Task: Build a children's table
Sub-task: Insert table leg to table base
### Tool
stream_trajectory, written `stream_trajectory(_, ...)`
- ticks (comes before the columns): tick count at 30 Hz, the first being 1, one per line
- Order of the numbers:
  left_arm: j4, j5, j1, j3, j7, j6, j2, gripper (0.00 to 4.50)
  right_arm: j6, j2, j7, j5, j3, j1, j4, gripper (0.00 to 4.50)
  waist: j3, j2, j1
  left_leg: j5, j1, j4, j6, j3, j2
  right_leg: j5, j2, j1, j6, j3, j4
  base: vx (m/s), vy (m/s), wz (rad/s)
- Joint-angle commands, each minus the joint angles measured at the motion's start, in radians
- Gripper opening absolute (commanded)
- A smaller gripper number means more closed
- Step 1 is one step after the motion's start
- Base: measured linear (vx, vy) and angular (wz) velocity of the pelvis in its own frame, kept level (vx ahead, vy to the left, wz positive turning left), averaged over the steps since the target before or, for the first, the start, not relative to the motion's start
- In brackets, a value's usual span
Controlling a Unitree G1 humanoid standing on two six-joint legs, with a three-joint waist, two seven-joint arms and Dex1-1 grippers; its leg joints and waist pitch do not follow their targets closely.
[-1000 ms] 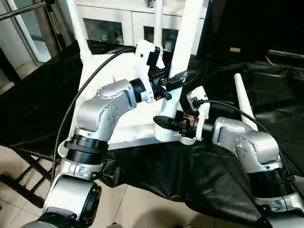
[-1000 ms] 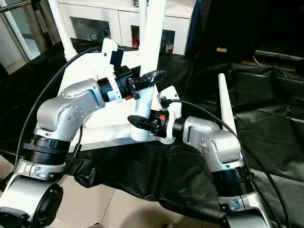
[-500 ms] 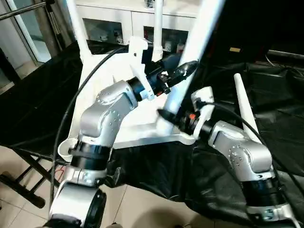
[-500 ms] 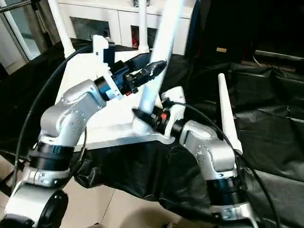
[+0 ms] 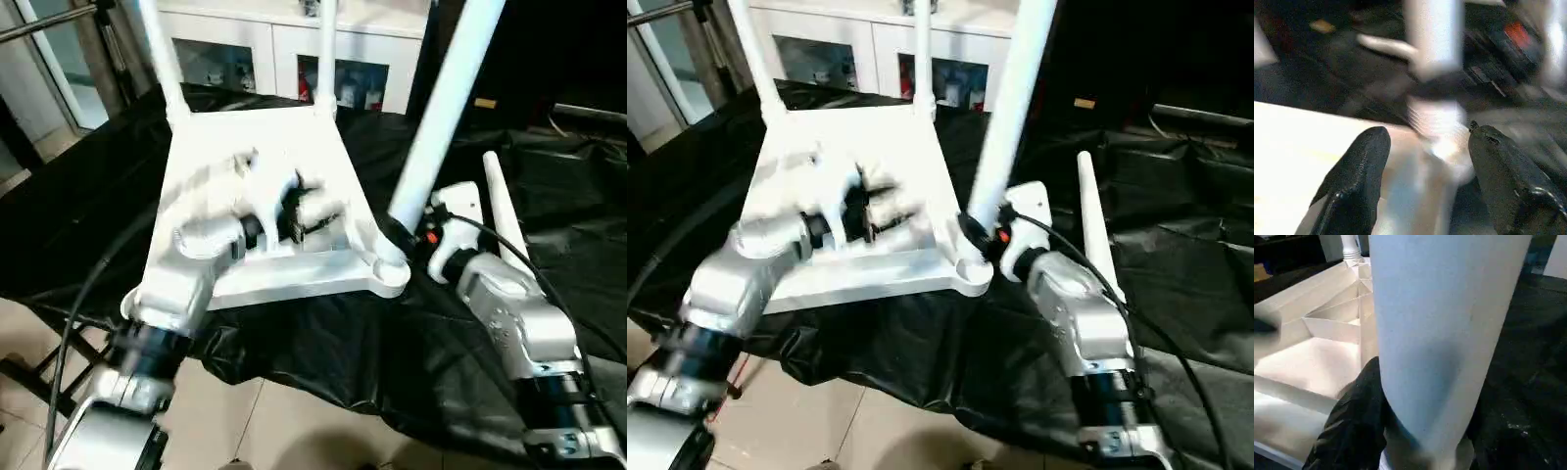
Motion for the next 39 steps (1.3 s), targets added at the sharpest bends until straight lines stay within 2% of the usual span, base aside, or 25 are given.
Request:
stream_trajectory(1, 0.025, 0.028, -0.005, -0.029, -0.026, -0.014, 0.001, 3.00, 0.003, -0.006, 0.013, -0.006, 0.006, -0.011, 0.002, 1.89, -0.075, -0.010, -0.005, -0.068, -0.011, -0.072, 0.050, 0.011, 0.013, -0.311, -0.044, 0.084, -0.087, 0.054, -0.081, 0.000, 0.000, 0.00)
stream_trajectory(3, 0.091, 0.051, -0.016, -0.040, -0.030, -0.028, -0.014, 3.00, 0.014, -0.008, 0.025, -0.010, 0.011, -0.014, 0.004, 1.89, -0.075, -0.009, -0.009, -0.081, -0.012, -0.072, 0.048, 0.011, 0.012, -0.324, -0.043, 0.085, -0.082, 0.052, -0.084, 0.000, 0.000, 0.00)
stream_trajectory(4, 0.119, 0.063, -0.021, -0.053, -0.044, -0.036, -0.015, 2.82, 0.019, -0.011, 0.029, -0.011, 0.013, -0.015, 0.004, 1.89, -0.075, -0.008, -0.012, -0.082, -0.014, -0.071, 0.050, 0.011, 0.008, -0.334, -0.041, 0.085, -0.076, 0.050, -0.088, 0.000, 0.000, 0.00)
stream_trajectory(5, 0.130, 0.070, -0.022, -0.061, -0.049, -0.038, -0.012, 2.71, 0.021, -0.012, 0.030, -0.011, 0.014, -0.014, 0.003, 1.89, -0.075, 0.000, -0.013, -0.089, -0.011, -0.072, 0.047, 0.009, 0.009, -0.349, -0.043, 0.085, -0.071, 0.049, -0.088, 0.000, 0.000, 0.00)
stream_trajectory(6, 0.139, 0.074, -0.024, -0.065, -0.050, -0.042, -0.010, 2.60, 0.021, -0.014, 0.030, -0.010, 0.015, -0.014, 0.001, 1.89, -0.075, -0.005, -0.017, -0.093, -0.014, -0.072, 0.046, 0.009, 0.010, -0.355, -0.042, 0.086, -0.067, 0.048, -0.089, 0.000, 0.000, 0.00)
stream_trajectory(7, 0.147, 0.078, -0.026, -0.069, -0.051, -0.045, -0.009, 2.60, 0.021, -0.014, 0.031, -0.010, 0.015, -0.013, 0.000, 1.89, -0.075, -0.006, -0.017, -0.095, -0.014, -0.072, 0.047, 0.008, 0.009, -0.358, -0.042, 0.087, -0.065, 0.048, -0.091, 0.000, 0.000, 0.00)
stream_trajectory(8, 0.182, 0.089, -0.037, -0.064, -0.028, -0.059, -0.015, 2.51, 0.022, -0.017, 0.034, -0.008, 0.016, -0.012, -0.003, 1.89, -0.076, -0.001, -0.019, -0.097, -0.013, -0.072, 0.046, 0.008, 0.009, -0.360, -0.043, 0.086, -0.065, 0.048, -0.090, 0.000, 0.000, 0.00)
stream_trajectory(10, 0.246, 0.107, -0.060, -0.054, 0.002, -0.087, -0.023, 2.28, 0.024, -0.020, 0.039, -0.006, 0.017, -0.009, -0.009, 1.89, -0.076, -0.002, -0.020, -0.103, -0.011, -0.070, 0.051, 0.009, 0.006, -0.368, -0.039, 0.084, -0.059, 0.045, -0.096, 0.000, 0.000, 0.00)
stream_trajectory(13, 0.283, 0.109, -0.073, -0.048, -0.008, -0.097, -0.025, 2.13, 0.023, -0.020, 0.043, -0.007, 0.019, -0.008, -0.010, 1.89, -0.077, -0.003, -0.019, -0.096, -0.013, -0.069, 0.054, 0.008, 0.007, -0.358, -0.041, 0.085, -0.067, 0.045, -0.094, 0.000, 0.000, 0.00)
stream_trajectory(15, 0.312, 0.121, -0.081, -0.049, -0.020, -0.119, -0.026, 1.81, 0.024, -0.020, 0.047, -0.008, 0.021, -0.007, -0.011, 1.89, -0.078, -0.003, -0.019, -0.091, -0.013, -0.070, 0.055, 0.007, 0.010, -0.335, -0.041, 0.085, -0.080, 0.046, -0.091, 0.000, 0.000, 0.00)
stream_trajectory(18, 0.365, 0.132, -0.096, -0.057, -0.050, -0.164, -0.028, 1.72, 0.024, -0.020, 0.053, -0.008, 0.026, -0.008, -0.010, 1.89, -0.078, -0.002, -0.018, -0.089, -0.014, -0.070, 0.059, 0.007, 0.009, -0.314, -0.043, 0.087, -0.094, 0.047, -0.088, 0.000, 0.000, 0.00)
stream_trajectory(19, 0.382, 0.133, -0.101, -0.059, -0.061, -0.178, -0.030, 1.46, 0.024, -0.020, 0.056, -0.008, 0.028, -0.009, -0.009, 1.89, -0.079, -0.001, -0.017, -0.088, -0.013, -0.070, 0.060, 0.007, 0.009, -0.311, -0.043, 0.088, -0.098, 0.047, -0.088, 0.000, 0.000, 0.00)
stream_trajectory(21, 0.394, 0.133, -0.105, -0.061, -0.073, -0.190, -0.032, 1.36, 0.024, -0.021, 0.057, -0.009, 0.028, -0.012, -0.007, 1.89, -0.079, 0.000, -0.016, -0.091, -0.012, -0.071, 0.057, 0.007, 0.012, -0.311, -0.045, 0.088, -0.103, 0.048, -0.087, 0.000, 0.000, 0.00)
stream_trajectory(25, 0.457, 0.148, -0.128, -0.068, -0.101, -0.225, -0.037, 1.13, 0.024, -0.022, 0.068, -0.012, 0.032, -0.021, 0.004, 1.89, -0.077, 0.001, -0.014, -0.101, -0.011, -0.072, 0.055, 0.007, 0.011, -0.318, -0.045, 0.088, -0.103, 0.047, -0.090, 0.000, 0.000, 0.00)
stream_trajectory(26, 0.469, 0.150, -0.134, -0.066, -0.102, -0.231, -0.038, 0.91, 0.026, -0.022, 0.072, -0.011, 0.033, -0.024, 0.006, 1.89, -0.077, 0.004, -0.014, -0.104, -0.012, -0.072, 0.052, 0.006, 0.011, -0.322, -0.046, 0.089, -0.102, 0.047, -0.090, 0.000, 0.000, 0.00)
stream_trajectory(28, 0.491, 0.152, -0.144, -0.059, -0.109, -0.242, -0.039, 0.83, 0.031, -0.022, 0.080, -0.009, 0.035, -0.027, 0.005, 1.89, -0.077, 0.002, -0.014, -0.104, -0.013, -0.071, 0.053, 0.007, 0.009, -0.325, -0.044, 0.090, -0.101, 0.047, -0.092, 0.000, 0.000, 0.00)
stream_trajectory(35, 0.513, 0.162, -0.152, -0.067, -0.152, -0.248, -0.032, 0.41, 0.055, -0.040, 0.136, -0.001, 0.066, -0.029, -0.002, 1.89, -0.078, 0.002, -0.013, -0.100, -0.012, -0.072, 0.057, 0.005, 0.014, -0.294, -0.047, 0.091, -0.124, 0.049, -0.086, 0.000, 0.000, 0.00)
stream_trajectory(36, 0.518, 0.174, -0.151, -0.076, -0.172, -0.250, -0.026, 0.19, 0.062, -0.045, 0.149, 0.001, 0.073, -0.033, 0.000, 1.89, -0.078, 0.002, -0.013, -0.098, -0.012, -0.072, 0.056, 0.005, 0.014, -0.293, -0.048, 0.091, -0.126, 0.049, -0.085, 0.000, 0.000, 0.00)
stream_trajectory(39, 0.525, 0.195, -0.152, -0.090, -0.177, -0.250, -0.018, 0.05, 0.060, -0.047, 0.157, -0.001, 0.074, -0.042, 0.013, 1.89, -0.079, 0.001, -0.014, -0.093, -0.013, -0.072, 0.057, 0.004, 0.015, -0.276, -0.049, 0.093, -0.132, 0.050, -0.082, 0.000, 0.000, 0.00)
